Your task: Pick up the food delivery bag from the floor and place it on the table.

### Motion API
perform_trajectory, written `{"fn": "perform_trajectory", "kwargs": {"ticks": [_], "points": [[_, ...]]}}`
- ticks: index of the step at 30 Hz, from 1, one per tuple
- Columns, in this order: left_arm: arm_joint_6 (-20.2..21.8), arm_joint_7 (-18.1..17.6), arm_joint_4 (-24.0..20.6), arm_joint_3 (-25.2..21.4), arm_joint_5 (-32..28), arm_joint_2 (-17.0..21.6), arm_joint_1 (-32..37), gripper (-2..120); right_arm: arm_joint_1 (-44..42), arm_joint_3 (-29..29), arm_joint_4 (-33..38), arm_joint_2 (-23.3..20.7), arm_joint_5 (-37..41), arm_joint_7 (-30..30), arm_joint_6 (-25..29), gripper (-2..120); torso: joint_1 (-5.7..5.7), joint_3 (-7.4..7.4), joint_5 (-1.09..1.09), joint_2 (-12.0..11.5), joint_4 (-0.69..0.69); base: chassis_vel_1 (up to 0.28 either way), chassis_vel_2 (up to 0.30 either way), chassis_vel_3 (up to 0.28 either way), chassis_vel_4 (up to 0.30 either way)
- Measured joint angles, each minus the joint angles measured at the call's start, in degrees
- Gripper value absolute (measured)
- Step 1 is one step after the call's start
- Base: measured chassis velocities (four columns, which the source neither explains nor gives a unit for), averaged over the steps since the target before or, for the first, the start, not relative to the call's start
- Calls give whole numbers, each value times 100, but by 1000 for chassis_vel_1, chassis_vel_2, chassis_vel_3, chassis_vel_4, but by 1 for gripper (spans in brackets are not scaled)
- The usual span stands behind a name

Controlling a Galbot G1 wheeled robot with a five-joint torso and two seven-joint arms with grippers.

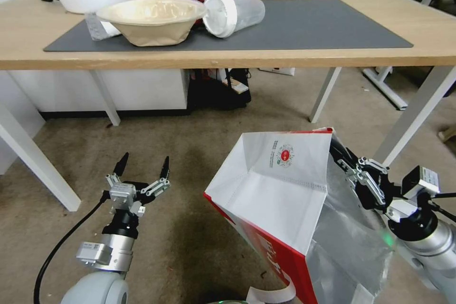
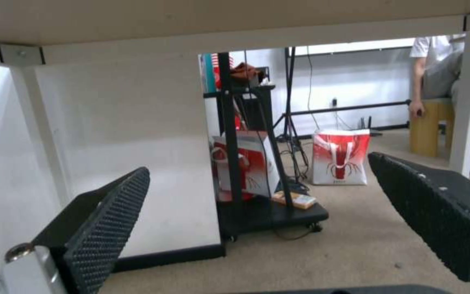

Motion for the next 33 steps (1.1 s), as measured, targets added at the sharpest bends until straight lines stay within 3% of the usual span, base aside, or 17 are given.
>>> {"fn": "perform_trajectory", "kwargs": {"ticks": [10,33], "points": [[-109,216,-34,-6,-27,-8,61,100,-40,12,31,29,84,-158,-52,0,12,242,0,249,0,0,0,0,0],[27,156,-184,-61,-4,-25,113,100,-9,79,56,6,187,-318,-152,0,96,707,0,790,0,0,0,0,0]]}}
